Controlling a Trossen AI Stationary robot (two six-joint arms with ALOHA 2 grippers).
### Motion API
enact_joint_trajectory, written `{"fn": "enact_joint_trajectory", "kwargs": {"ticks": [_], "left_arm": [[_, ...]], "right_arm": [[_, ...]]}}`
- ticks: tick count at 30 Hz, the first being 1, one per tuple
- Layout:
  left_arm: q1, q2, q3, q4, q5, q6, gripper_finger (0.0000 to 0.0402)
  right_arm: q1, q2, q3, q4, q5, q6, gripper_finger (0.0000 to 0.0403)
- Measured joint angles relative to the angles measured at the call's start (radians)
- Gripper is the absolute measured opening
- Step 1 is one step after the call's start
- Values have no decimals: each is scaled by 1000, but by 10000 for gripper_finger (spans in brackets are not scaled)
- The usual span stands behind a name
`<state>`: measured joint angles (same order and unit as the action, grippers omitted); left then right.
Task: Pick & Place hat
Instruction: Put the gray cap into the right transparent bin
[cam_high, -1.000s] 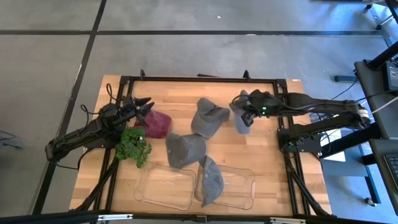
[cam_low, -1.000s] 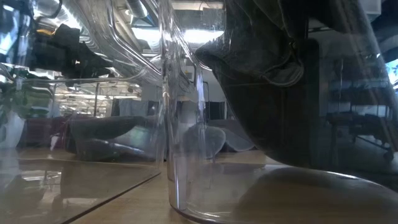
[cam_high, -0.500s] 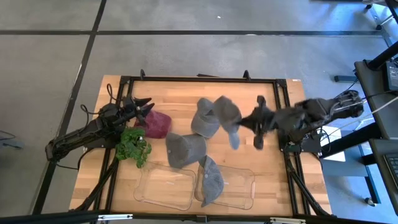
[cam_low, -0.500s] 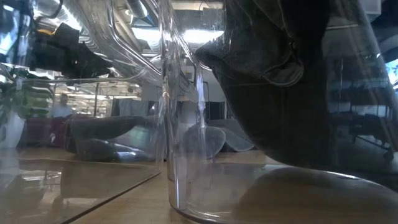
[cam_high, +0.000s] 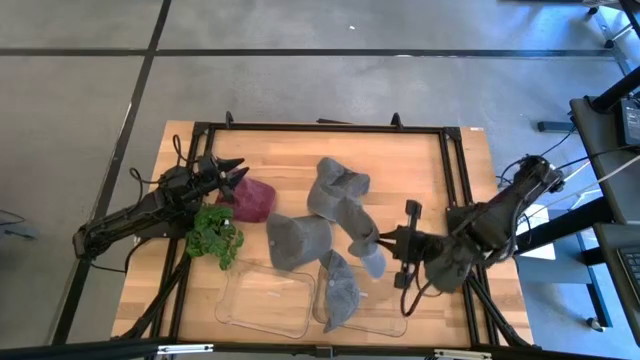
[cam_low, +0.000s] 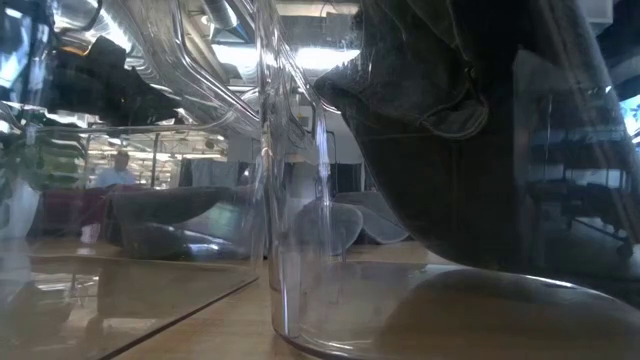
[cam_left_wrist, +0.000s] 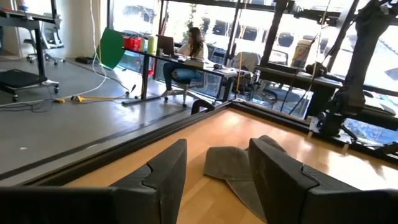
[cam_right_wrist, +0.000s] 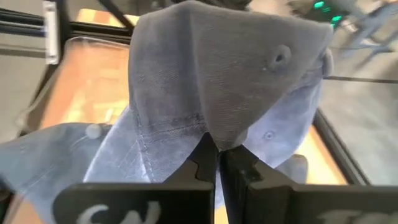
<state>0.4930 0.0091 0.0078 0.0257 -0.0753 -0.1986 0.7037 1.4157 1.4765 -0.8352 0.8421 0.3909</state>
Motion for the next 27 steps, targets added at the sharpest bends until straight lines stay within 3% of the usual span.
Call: {"fn": "enact_joint_trajectory", "kwargs": {"ticks": [15,27], "left_arm": [[0,0,0,0,0,-17,169],[0,0,0,-1,-1,-23,169]], "right_arm": [[-20,146,1,96,293,85,12],[-20,161,1,163,310,76,14]]}}
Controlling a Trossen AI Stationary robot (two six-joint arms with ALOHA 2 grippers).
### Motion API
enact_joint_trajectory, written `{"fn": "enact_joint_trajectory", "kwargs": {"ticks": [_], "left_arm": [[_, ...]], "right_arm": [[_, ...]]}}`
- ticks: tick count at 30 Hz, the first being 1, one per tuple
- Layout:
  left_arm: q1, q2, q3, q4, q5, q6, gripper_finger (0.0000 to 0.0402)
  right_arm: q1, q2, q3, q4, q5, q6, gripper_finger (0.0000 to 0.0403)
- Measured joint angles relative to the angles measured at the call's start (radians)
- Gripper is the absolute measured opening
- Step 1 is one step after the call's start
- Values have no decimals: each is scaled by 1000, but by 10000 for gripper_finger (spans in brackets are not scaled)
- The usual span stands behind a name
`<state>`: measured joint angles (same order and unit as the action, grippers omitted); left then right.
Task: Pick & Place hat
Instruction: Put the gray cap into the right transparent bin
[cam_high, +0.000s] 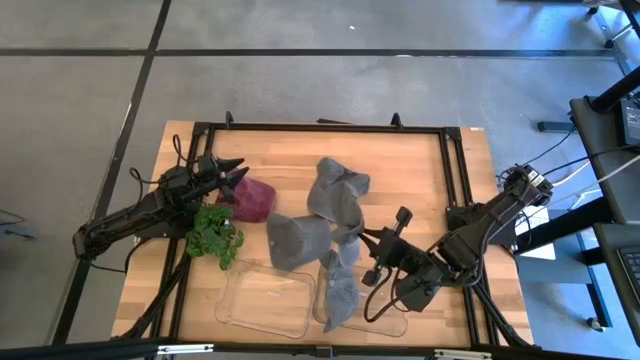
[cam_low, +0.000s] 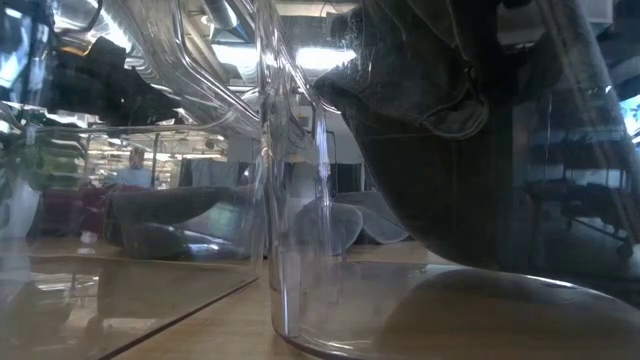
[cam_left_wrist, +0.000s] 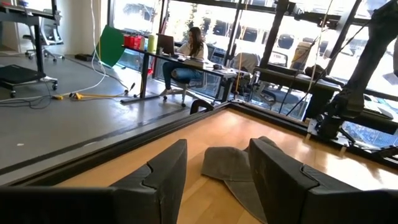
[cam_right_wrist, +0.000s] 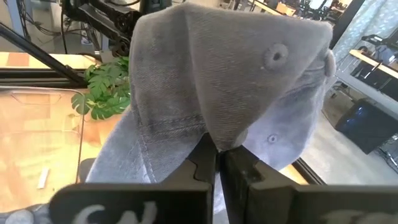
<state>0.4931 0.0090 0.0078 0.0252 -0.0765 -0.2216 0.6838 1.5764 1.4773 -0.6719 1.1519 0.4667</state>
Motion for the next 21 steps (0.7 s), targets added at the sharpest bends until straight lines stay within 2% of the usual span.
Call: {"fn": "enact_joint_trajectory", "kwargs": {"ticks": [8,14,21], "left_arm": [[0,0,0,0,0,0,169],[0,0,0,0,0,-1,169],[0,0,0,0,0,-1,169]], "right_arm": [[0,0,0,4,-34,3,10],[2,1,0,3,-166,14,11],[98,3,48,5,-101,-30,7]]}}
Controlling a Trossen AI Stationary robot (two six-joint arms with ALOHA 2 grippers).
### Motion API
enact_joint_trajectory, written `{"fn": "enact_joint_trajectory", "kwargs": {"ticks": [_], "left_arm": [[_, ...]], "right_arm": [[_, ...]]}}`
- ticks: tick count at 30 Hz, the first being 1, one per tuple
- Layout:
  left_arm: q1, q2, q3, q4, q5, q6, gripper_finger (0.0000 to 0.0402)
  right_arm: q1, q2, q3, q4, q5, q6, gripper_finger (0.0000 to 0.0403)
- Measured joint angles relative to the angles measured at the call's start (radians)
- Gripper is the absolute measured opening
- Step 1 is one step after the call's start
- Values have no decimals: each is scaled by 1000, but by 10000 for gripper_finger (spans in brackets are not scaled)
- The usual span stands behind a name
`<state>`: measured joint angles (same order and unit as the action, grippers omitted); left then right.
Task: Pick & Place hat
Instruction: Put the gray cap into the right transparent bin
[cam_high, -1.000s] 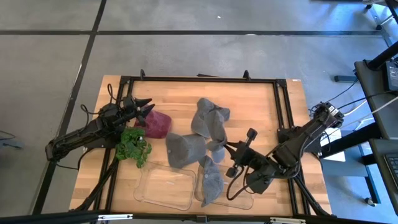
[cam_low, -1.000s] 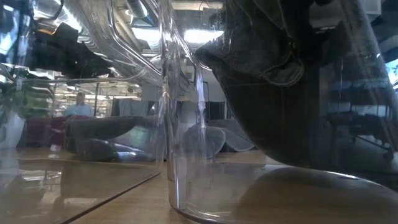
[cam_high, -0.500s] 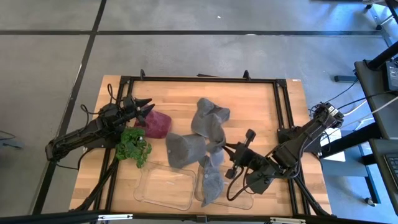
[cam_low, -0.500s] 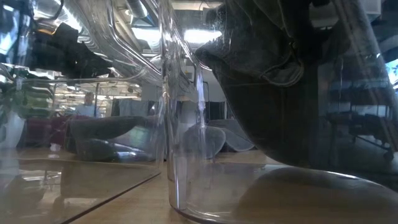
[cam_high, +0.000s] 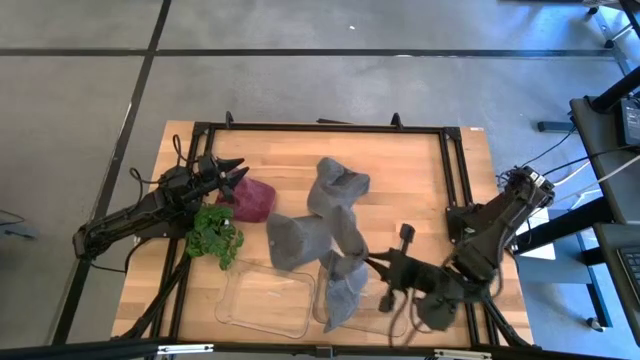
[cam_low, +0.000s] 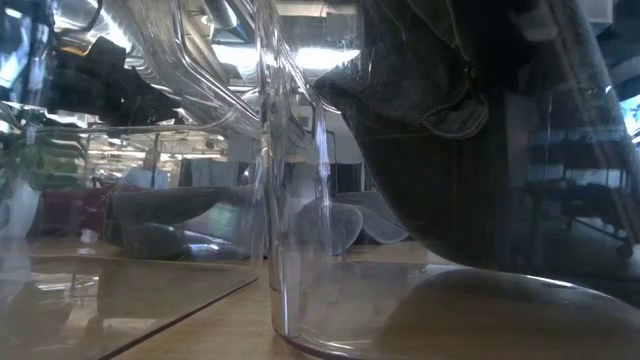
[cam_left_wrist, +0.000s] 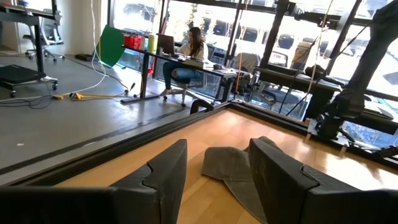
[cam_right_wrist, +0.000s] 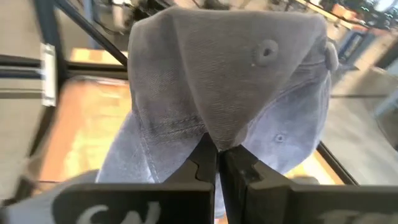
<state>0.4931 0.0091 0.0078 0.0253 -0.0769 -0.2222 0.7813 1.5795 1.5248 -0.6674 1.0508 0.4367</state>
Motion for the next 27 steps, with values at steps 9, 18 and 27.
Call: {"fn": "enact_joint_trajectory", "kwargs": {"ticks": [9,18,27], "left_arm": [[0,0,0,-8,43,-1,169],[0,0,0,2,148,-4,169],[0,0,0,2,148,-9,169]], "right_arm": [[104,24,123,-177,3,50,7],[146,99,157,-336,-33,288,7],[145,242,156,-354,-37,368,7]]}}
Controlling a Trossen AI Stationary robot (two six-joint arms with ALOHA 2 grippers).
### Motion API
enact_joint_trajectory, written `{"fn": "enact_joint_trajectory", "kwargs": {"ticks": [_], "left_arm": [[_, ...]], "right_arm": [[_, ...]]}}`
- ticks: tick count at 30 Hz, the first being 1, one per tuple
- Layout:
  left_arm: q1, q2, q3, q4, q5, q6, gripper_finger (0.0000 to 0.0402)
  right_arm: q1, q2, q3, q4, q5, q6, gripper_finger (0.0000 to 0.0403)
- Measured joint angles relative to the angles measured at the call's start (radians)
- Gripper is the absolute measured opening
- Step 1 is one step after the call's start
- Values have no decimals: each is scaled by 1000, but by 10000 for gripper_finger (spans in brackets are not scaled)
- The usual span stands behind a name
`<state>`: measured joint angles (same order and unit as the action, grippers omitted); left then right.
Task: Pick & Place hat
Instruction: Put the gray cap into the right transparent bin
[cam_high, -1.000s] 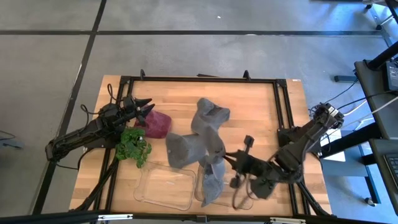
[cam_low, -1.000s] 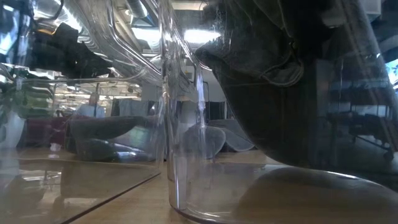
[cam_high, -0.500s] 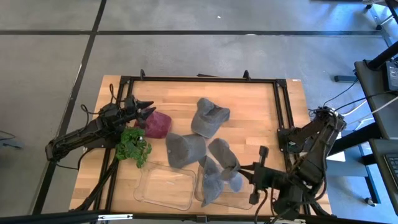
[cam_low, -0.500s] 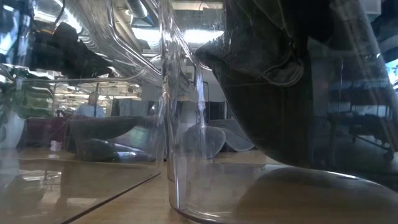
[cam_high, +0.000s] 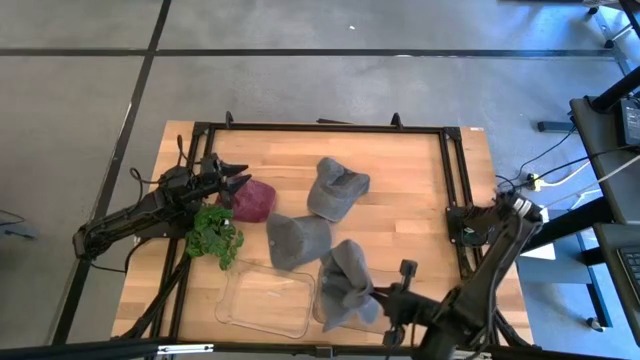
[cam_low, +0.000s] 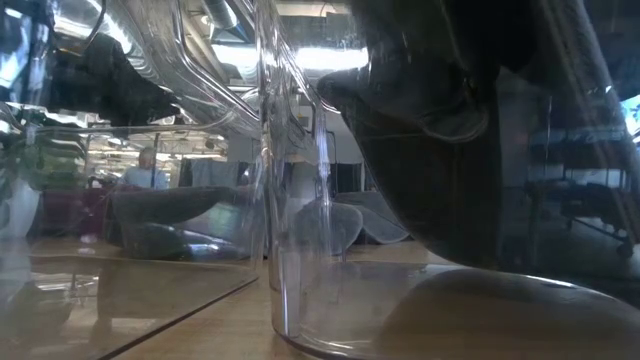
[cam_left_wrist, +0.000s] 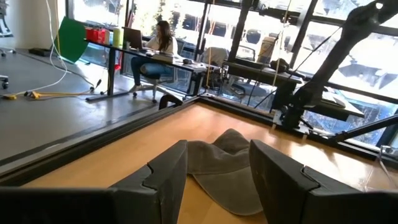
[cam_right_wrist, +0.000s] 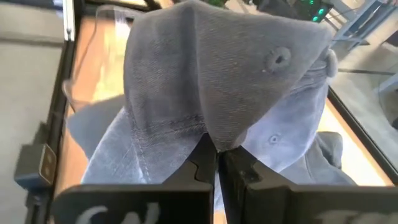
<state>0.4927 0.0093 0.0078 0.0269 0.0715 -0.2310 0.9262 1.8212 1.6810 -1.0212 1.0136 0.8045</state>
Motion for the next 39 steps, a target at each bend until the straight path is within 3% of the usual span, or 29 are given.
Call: {"fn": "enact_joint_trajectory", "kwargs": {"ticks": [9,20,30,39], "left_arm": [[0,0,0,0,0,0,169],[0,0,0,0,0,-2,169],[0,0,0,0,3,-34,169],[0,0,0,0,3,-46,169]], "right_arm": [[-6,120,0,-5,-58,-25,37],[-8,194,-1,27,-377,-82,50],[-21,194,25,-27,-339,-50,125],[-21,192,280,-337,-101,-240,148]]}}
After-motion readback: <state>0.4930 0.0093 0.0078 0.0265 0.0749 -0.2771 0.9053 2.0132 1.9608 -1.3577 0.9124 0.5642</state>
